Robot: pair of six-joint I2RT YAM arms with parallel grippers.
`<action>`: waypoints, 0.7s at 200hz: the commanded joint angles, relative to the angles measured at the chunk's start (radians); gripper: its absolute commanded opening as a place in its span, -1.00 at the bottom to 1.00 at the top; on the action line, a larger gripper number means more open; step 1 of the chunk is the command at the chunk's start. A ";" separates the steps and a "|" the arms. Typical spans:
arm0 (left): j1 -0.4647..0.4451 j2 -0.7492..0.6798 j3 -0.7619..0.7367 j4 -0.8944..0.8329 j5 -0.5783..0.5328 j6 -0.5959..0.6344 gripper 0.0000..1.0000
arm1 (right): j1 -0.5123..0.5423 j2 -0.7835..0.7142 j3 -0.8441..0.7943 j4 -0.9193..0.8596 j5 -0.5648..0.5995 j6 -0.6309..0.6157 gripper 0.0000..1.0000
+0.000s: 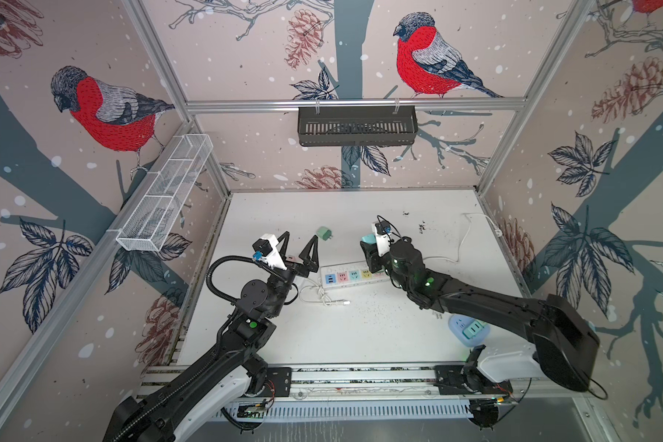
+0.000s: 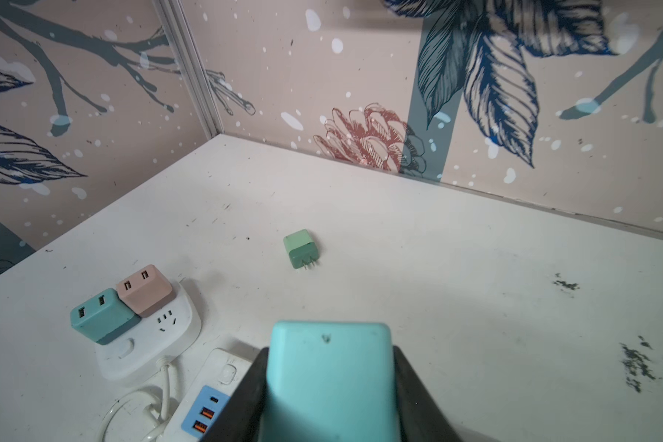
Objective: Insert the plug
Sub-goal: 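Bring the teal adapter with the right gripper toward the left gripper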
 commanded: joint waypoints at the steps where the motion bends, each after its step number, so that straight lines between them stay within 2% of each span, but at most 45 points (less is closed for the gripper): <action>1: 0.000 0.027 0.020 0.022 0.075 0.004 0.98 | 0.011 -0.100 -0.093 0.151 0.049 -0.047 -0.42; 70: -0.008 0.115 0.103 -0.003 0.291 0.014 0.98 | 0.042 -0.387 -0.348 0.323 0.031 -0.170 -0.41; 103: -0.041 0.150 0.136 -0.015 0.335 0.045 0.98 | 0.053 -0.439 -0.394 0.365 0.002 -0.232 -0.40; 140: -0.139 0.227 0.215 -0.079 0.365 0.158 0.98 | 0.065 -0.442 -0.399 0.384 0.014 -0.304 -0.41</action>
